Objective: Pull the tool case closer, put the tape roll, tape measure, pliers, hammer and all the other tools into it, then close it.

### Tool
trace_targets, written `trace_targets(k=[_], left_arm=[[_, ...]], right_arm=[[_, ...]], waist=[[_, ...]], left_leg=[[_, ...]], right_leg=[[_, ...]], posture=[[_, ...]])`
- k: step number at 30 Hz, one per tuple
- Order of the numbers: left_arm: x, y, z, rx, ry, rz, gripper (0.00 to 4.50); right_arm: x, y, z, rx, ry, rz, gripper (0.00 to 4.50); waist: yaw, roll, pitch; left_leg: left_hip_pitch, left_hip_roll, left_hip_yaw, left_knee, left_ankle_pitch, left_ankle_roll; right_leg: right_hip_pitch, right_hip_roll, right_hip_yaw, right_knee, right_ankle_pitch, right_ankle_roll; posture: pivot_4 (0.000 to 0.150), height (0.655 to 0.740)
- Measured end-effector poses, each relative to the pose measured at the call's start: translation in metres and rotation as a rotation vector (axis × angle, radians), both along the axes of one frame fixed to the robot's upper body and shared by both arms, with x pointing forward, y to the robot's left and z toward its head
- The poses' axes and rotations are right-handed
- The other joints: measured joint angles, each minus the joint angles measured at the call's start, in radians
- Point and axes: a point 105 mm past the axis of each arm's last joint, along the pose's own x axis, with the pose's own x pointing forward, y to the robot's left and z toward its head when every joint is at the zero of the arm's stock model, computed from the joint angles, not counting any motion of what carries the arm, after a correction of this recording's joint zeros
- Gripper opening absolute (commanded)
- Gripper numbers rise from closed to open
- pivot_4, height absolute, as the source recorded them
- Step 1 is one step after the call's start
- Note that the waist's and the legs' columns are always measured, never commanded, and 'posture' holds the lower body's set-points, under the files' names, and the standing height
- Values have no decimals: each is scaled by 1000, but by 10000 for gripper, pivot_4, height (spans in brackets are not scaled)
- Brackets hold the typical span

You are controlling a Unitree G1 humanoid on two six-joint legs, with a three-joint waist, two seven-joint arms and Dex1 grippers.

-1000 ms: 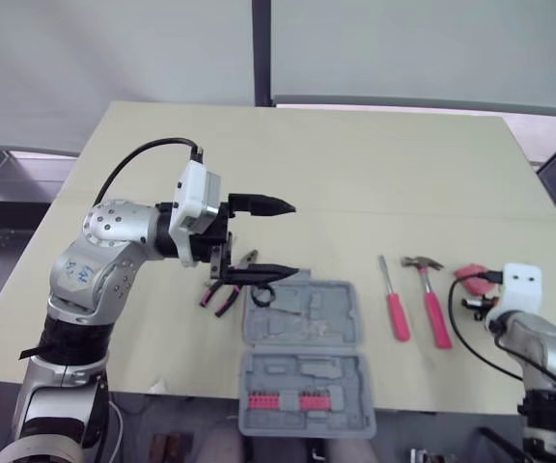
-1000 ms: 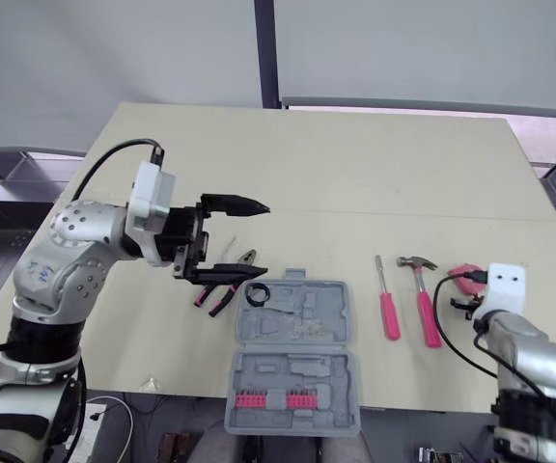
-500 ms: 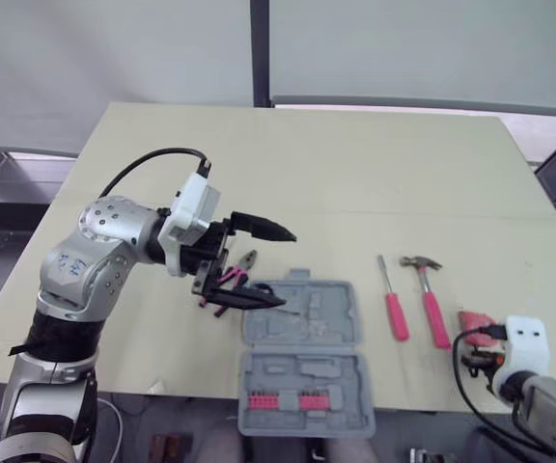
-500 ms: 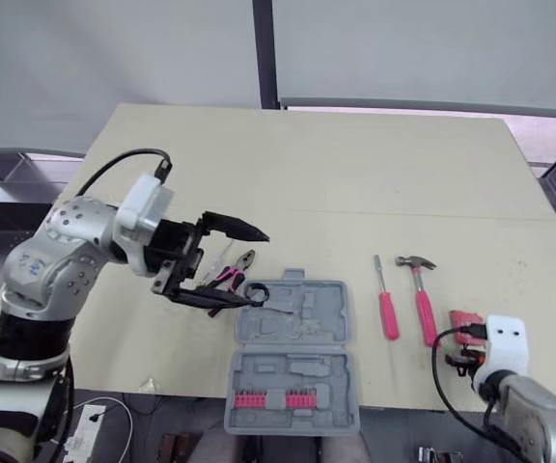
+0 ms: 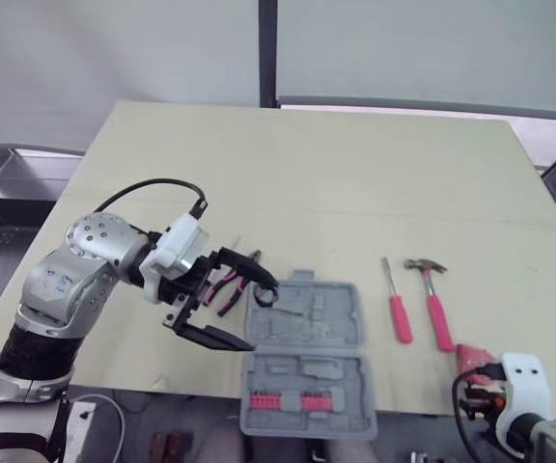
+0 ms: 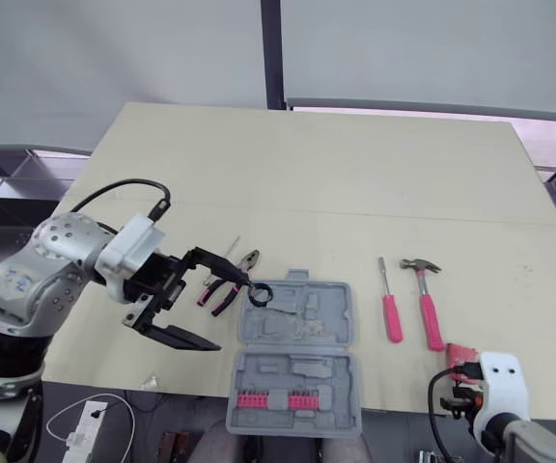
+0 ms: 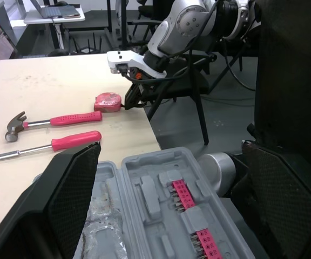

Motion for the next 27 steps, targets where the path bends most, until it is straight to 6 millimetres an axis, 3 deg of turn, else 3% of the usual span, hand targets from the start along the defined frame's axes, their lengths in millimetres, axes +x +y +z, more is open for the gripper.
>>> trace_targets(k=[13, 16, 19, 21, 23, 27], left_arm=[[3, -3, -5, -5, -32, 26, 45000], [4, -4, -5, -10, -34, 34, 45000], [5, -4, -5, -11, -36, 39, 45000], [5, -5, -5, -12, -39, 45, 45000], [4, -6, -4, -13, -45, 47, 45000], [2, -8, -3, -15, -54, 41, 45000]], right_arm=[[-17, 9, -1, 92, 59, 11, 312], [-15, 14, 5, 126, 52, 24, 9178], [-14, 22, 19, 167, 42, 78, 23707], [-19, 20, 41, 173, 57, 184, 33633], [-18, 4, 70, 115, 40, 251, 42754], [-17, -2, 101, 124, -8, 491, 43937]], waist=[[5, 0, 0], [5, 0, 0], [6, 0, 0], [6, 1, 0], [7, 0, 0], [9, -4, 1]], left_leg=[[0, 0, 0, 0, 0, 0], [0, 0, 0, 0, 0, 0], [0, 0, -1, 0, 0, 0], [0, -1, 0, 0, -1, 1], [0, -1, -1, 0, -1, 2], [0, -1, -1, -1, -1, 2]], right_leg=[[0, 0, 0, -5, 0, 0], [0, 0, 0, -5, 0, 0], [0, 0, 0, -5, 0, 0], [1, -1, 0, -6, 0, 1], [2, 0, 0, -8, 1, 2], [3, 2, 0, -10, 1, 2]], posture=[[1500, 7400], [1500, 7400], [1500, 7400], [1500, 7400], [1500, 7400], [1500, 7400]])
